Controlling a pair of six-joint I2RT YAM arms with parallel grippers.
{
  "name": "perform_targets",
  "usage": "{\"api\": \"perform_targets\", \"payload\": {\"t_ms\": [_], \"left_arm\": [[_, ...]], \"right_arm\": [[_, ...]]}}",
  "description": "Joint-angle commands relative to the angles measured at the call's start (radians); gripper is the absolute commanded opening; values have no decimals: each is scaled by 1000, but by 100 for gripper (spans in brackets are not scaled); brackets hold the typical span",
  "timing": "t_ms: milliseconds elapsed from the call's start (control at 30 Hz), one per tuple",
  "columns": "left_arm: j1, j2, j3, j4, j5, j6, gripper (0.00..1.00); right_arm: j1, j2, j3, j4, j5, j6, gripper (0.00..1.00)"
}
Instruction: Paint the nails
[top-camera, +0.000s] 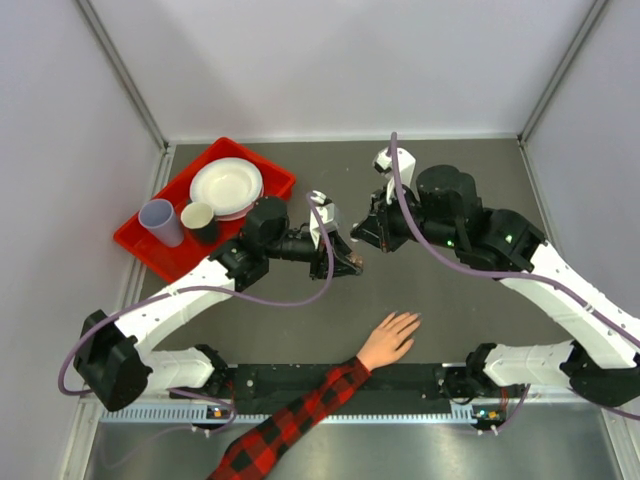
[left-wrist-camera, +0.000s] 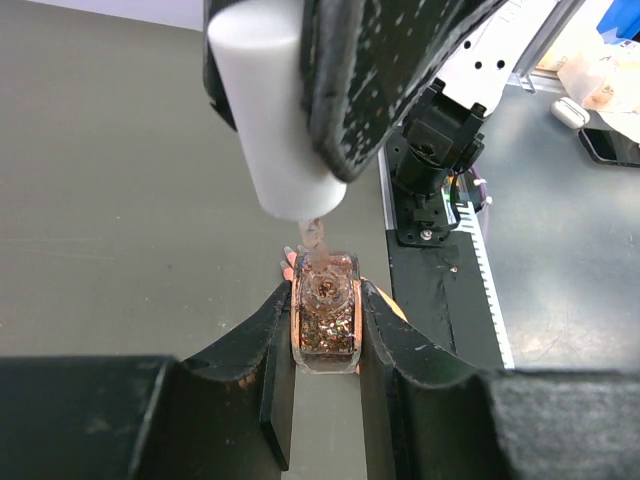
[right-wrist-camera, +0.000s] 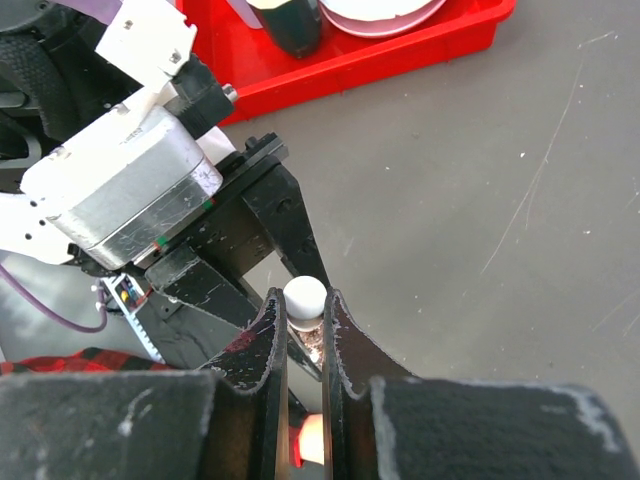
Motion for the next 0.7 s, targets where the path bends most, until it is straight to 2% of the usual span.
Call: {"api": "perform_targets", "payload": {"t_ms": [0,667], "left_arm": [[-4,-33,41,19,-2,18,0],[-4,-39,41,17,-10,18,0]], "right_arm": [[13,2,10,36,13,-9,0],[12,21,-28,30,17,-18,0]]}}
